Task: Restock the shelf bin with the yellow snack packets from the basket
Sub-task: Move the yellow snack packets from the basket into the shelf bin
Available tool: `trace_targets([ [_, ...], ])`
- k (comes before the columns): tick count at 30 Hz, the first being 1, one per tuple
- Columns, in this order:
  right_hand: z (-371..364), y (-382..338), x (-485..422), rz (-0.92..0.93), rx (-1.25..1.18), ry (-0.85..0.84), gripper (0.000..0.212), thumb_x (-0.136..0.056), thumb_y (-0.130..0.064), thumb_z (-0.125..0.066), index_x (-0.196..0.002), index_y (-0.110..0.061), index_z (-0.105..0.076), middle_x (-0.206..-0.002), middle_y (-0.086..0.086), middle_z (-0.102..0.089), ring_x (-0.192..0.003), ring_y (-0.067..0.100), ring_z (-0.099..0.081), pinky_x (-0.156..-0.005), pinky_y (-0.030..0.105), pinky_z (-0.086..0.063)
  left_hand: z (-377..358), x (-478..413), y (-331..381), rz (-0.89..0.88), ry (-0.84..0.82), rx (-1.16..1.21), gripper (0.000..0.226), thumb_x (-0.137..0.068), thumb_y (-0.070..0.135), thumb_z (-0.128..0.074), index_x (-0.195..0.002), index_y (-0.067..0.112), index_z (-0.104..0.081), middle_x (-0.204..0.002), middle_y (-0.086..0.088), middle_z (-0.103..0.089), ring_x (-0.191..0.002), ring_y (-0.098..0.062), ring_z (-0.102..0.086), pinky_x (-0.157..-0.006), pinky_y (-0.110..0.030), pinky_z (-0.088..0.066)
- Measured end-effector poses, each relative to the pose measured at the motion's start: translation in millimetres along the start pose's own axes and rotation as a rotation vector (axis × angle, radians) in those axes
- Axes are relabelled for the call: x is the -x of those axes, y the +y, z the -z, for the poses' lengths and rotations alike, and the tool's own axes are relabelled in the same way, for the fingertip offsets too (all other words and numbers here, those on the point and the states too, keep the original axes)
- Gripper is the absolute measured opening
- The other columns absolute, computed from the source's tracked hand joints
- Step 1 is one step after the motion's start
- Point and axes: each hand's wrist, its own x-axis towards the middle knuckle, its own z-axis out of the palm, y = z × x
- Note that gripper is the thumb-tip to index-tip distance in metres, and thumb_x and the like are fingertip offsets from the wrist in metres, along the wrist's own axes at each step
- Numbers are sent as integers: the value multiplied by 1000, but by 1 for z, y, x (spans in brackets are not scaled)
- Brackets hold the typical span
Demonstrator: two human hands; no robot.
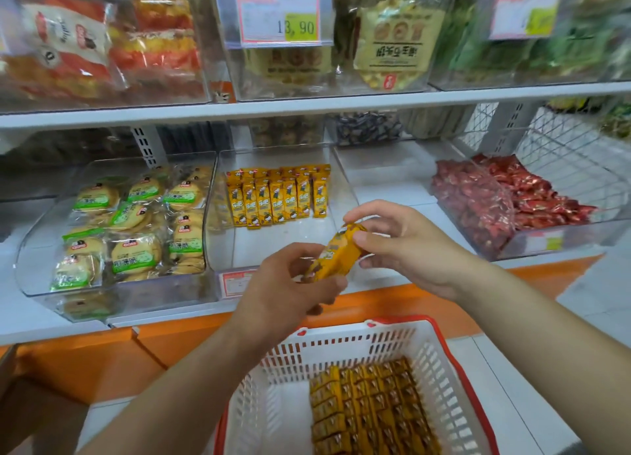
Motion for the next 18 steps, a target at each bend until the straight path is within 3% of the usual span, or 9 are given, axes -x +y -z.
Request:
trace_targets([
  [3, 11, 2, 8, 44, -125, -34, 24, -91, 4, -60, -108, -11, -64, -105, 8, -68, -91, 22, -66, -81, 32, -58, -6, 3, 2, 27, 24, 113, 21, -88, 22, -75, -108, 23, -68, -77, 6, -74, -64, -18, -71, -56, -26, -55],
  [6, 15, 3, 11, 54, -194, -11, 25, -87, 6, -61, -107, -9, -62, -111, 12, -67, -93, 24, -67, -81, 33, -58, -11, 2, 4, 4, 66, 115, 19, -88, 24, -76, -106, 24, -70, -82, 5, -75, -66, -17, -70, -58, -26, -55],
  [11, 18, 4, 11, -2, -313, 14, 28, -85, -16, -67, -113, -19, -68, -102, 8, -70, -91, 23, -69, -79, 32, -57, -19, -1, 6, -24, 171, 86, 27, -84, 27, -80, -109, 28, -70, -93, -1, -75, -66, -10, -69, -59, -22, -53],
  [14, 18, 5, 10, 23, -112, 38, 7, -87, -18, -71, -91, -23, -74, -90, 3, -70, -84, 19, -67, -77, 34, -55, -23, -6, 13, -55, 239, 133, 32, -83, 26, -81, -112, 25, -67, -85, 2, -76, -70, -4, -69, -61, -22, -54],
  [18, 12, 7, 6, 76, 144, 22, 11, -89, -28, -70, -80, -24, -73, -89, 2, -73, -85, 19, -71, -81, 37, -58, -26, -20, 24, -92, 233, 144, 32, -85, 25, -79, -113, 26, -63, -102, -1, -77, -92, -14, -75, -78, -32, -60],
])
